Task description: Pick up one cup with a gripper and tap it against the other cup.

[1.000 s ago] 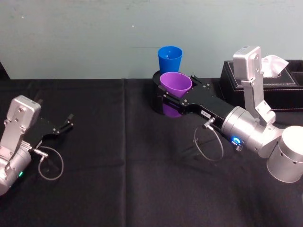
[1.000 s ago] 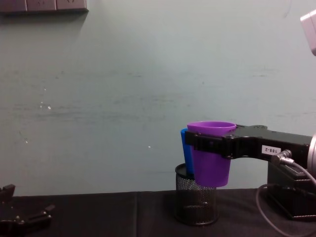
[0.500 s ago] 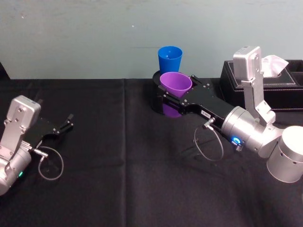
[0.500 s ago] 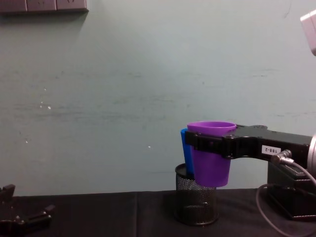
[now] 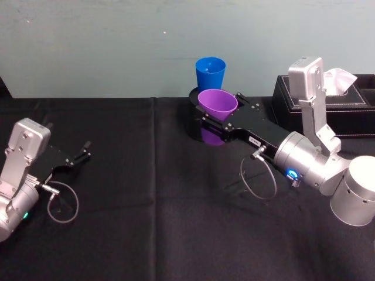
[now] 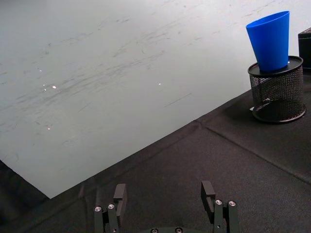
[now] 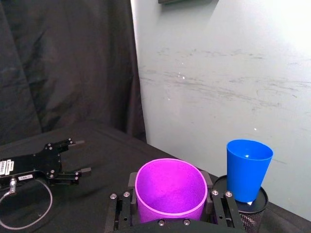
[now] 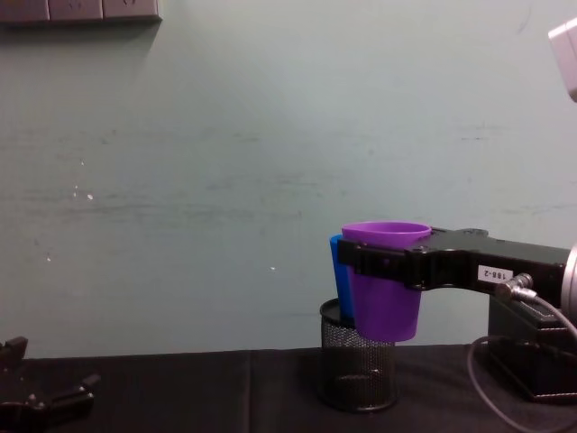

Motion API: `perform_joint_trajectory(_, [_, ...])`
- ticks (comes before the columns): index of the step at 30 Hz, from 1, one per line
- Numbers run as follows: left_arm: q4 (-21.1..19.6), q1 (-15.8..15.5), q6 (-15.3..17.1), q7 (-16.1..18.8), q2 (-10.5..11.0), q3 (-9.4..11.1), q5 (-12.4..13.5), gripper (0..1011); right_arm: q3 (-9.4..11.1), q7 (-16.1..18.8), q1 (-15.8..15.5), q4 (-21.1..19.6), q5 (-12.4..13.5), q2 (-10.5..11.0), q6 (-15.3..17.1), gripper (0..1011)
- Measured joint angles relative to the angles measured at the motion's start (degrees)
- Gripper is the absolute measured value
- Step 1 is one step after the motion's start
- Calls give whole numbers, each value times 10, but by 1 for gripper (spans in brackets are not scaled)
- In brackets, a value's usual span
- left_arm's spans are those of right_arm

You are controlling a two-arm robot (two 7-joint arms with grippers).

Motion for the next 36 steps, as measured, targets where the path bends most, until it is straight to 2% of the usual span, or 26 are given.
perform_joint_trajectory(36, [0, 0, 0, 0, 0, 0, 0, 1000, 0, 0, 0, 0, 0, 0, 0, 743])
